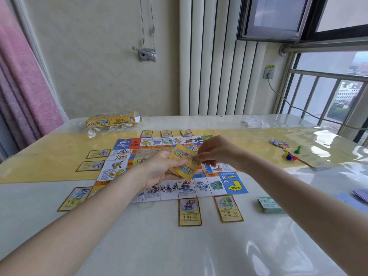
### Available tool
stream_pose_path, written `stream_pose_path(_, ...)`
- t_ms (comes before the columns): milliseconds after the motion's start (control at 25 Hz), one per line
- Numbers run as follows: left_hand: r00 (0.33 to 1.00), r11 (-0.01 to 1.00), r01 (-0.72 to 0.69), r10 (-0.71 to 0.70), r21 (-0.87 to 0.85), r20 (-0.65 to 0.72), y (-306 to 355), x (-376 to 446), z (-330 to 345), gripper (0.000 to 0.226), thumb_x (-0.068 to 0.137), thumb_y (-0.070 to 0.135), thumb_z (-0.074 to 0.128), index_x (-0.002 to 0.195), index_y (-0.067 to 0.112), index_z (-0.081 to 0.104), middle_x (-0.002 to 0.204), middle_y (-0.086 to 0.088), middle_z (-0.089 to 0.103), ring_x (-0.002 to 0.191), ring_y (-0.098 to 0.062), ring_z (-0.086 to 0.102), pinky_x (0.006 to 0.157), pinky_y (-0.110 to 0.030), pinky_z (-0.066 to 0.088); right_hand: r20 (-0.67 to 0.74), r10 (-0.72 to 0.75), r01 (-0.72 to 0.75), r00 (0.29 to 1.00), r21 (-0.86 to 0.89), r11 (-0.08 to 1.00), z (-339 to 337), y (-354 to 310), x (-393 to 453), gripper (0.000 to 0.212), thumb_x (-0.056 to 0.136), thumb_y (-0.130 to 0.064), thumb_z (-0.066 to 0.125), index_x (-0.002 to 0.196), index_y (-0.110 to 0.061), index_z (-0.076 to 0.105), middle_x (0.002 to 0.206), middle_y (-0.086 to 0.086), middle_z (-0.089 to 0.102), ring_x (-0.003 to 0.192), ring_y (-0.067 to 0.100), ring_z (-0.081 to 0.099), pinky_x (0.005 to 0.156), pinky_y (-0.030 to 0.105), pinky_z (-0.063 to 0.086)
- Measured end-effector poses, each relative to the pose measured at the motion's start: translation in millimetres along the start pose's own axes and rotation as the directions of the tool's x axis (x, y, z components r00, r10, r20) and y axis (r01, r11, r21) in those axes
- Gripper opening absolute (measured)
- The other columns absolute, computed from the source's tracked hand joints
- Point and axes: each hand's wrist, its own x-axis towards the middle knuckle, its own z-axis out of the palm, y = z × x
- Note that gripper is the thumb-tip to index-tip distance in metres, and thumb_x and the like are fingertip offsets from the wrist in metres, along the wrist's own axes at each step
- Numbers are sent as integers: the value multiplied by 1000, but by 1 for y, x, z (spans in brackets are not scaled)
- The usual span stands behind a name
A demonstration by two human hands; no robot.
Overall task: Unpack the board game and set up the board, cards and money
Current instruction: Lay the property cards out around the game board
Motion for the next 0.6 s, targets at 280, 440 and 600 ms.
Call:
stream_pose_path(280, 996, 957, 25, -49, -288, -75, 8, 13, -10, 28, 98, 21, 45, 100, -4, 59, 80, -21, 70, 64, -25, 70, 65, -35, 59, -185, -644, 453, 743, -570, 686, 19, 3, 15, 7, 79, -16, 70, 77, -9, 66, 84, -1, 58, 71, 11, 52, 68, 32, 51)
stream_pose_path(440, 995, 982, -16, -2, -186, -96, 14, 16, -10, 7, 91, -2, 51, 85, 1, 54, 65, -15, 69, 55, -19, 68, 58, -29, 58, 22, -587, 517, 809, -501, 694, 21, 11, 22, 13, 79, -22, 71, 84, -11, 74, 97, 4, 63, 75, 7, 52, 68, 17, 46)
stream_pose_path(600, 995, 982, -15, -3, -190, -97, 14, 17, -20, 14, 89, -4, 52, 100, 3, 48, 73, -17, 70, 60, -21, 70, 55, -29, 59, -301, -374, 308, 877, -245, 919, 3, 5, 29, 16, 87, -17, 62, 96, -7, 70, 88, 1, 67, 67, 11, 58, 55, 13, 46)
